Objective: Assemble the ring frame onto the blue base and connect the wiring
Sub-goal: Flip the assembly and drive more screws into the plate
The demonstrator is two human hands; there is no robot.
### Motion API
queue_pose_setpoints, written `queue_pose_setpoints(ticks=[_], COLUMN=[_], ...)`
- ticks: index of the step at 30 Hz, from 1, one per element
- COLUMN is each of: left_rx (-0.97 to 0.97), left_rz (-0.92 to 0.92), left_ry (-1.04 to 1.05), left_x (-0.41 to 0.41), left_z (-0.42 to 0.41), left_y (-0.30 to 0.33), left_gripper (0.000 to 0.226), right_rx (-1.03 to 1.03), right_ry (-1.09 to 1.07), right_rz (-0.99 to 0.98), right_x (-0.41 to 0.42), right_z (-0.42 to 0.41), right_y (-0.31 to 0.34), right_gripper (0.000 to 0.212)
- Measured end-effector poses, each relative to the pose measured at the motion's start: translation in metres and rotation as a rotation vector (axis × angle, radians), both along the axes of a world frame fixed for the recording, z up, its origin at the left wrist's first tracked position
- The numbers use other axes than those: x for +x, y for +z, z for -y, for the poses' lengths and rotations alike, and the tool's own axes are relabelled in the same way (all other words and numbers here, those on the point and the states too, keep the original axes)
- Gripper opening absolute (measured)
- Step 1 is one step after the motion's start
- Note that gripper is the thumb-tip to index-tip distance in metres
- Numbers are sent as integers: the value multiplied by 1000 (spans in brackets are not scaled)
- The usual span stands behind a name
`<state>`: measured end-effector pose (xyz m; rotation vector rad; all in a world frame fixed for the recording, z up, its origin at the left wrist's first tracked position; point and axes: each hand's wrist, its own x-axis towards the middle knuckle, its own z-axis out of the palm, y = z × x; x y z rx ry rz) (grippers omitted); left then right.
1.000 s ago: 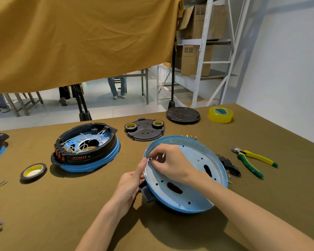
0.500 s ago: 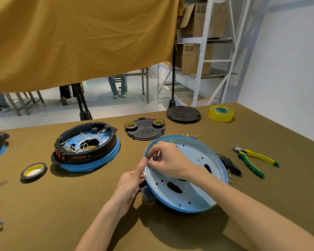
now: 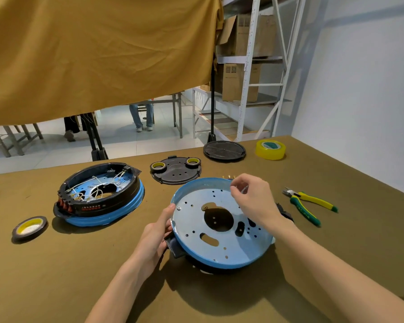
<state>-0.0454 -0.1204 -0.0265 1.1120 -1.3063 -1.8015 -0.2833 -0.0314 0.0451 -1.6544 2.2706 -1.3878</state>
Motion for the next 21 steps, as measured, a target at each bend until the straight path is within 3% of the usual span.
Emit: queue_pose_setpoints(ticks=[5,10,16,18,21], left_rx=[-9,15,-25,-29,-20], left_rz=[-2,-8,-17,-17,-27], left_ry=[18,113,141,136,120], left_x=[0,1,7,7,7], left_z=[-4,-4,-2,-3,-3], left_y=[4,10,8,9,10], left_gripper=[88,68,52,52,55], right_rx=[231,227,728,761,644], right_ry=[-166,-259,-243,-245,-294], right_rz=[-16,-68,-233,-213,-148], right_x=[-36,-46,-31,-27,-29], right_z=[-39,-61,-62,-59,-58], right_y=[-15,-25,-37,-40,-36], right_gripper=[10,15,27,26,21])
